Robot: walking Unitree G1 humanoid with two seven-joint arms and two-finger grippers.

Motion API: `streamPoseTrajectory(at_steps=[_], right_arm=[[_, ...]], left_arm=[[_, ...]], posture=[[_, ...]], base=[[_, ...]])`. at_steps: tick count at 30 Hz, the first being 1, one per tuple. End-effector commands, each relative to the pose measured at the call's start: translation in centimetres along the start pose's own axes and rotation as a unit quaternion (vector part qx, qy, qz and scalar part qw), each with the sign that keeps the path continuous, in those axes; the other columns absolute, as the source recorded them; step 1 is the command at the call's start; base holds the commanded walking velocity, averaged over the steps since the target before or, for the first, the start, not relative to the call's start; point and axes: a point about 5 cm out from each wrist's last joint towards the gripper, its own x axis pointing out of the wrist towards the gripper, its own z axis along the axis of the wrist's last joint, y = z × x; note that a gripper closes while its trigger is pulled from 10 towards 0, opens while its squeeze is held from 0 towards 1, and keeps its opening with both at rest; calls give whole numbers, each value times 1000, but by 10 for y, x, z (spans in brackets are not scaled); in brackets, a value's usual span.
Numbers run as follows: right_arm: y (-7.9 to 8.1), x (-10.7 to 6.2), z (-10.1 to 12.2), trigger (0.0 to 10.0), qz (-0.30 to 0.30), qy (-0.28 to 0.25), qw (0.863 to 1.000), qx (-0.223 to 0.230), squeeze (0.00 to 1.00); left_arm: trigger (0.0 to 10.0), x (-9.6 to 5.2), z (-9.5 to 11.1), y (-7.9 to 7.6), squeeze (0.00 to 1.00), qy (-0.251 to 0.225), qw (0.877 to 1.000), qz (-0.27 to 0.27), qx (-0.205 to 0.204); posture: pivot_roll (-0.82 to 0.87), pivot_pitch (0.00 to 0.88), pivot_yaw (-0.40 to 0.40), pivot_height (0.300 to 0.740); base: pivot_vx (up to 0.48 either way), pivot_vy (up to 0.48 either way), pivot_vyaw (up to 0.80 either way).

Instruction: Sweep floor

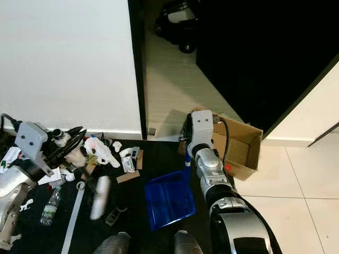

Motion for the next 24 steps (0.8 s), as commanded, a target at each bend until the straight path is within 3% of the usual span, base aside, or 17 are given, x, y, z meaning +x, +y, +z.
streamPoseTrajectory(at_steps=[1, 4, 9, 10, 13, 21, 24], right_arm=[[5, -3, -11, 10000, 13, 23, 1000, 8, 0], [2, -4, -12, 10000, 9, 24, 1000, 6, 0], [1, -4, -13, 10000, 9, 25, 1000, 6, 0], [0, -5, -13, 10000, 7, 25, 1000, 6, 0], [-2, -5, -13, 10000, 6, 23, 1000, 5, 0], [-5, -5, -11, 10000, 8, 20, 1000, 2, 0], [-6, -6, -10, 10000, 11, 16, 1000, -1, 0]], left_arm=[[10000, -6, 5, 6, 0, 10, 999, -18, 47], [10000, -18, -5, 12, 0, 60, 993, -40, 91], [10000, -21, -7, 13, 0, 74, 991, -47, 101], [10000, -22, -27, 21, 0, 94, 992, -5, 87], [10000, -21, -45, 24, 0, 106, 991, 35, 73], [10000, -14, -67, 22, 0, 118, 989, 84, 41], [10000, -4, -78, 11, 0, 108, 989, 98, -17]], posture=[[79, 107, -3, 740], [79, 107, -3, 740], [79, 107, -3, 740], [63, 112, -9, 740], [51, 120, -13, 740], [35, 139, -30, 740], [11, 152, -48, 740]], base=[[0, 0, 0], [0, 0, 0], [0, 0, 0], [0, 0, 0], [0, 0, 0], [0, 0, 0], [0, 0, 0]])
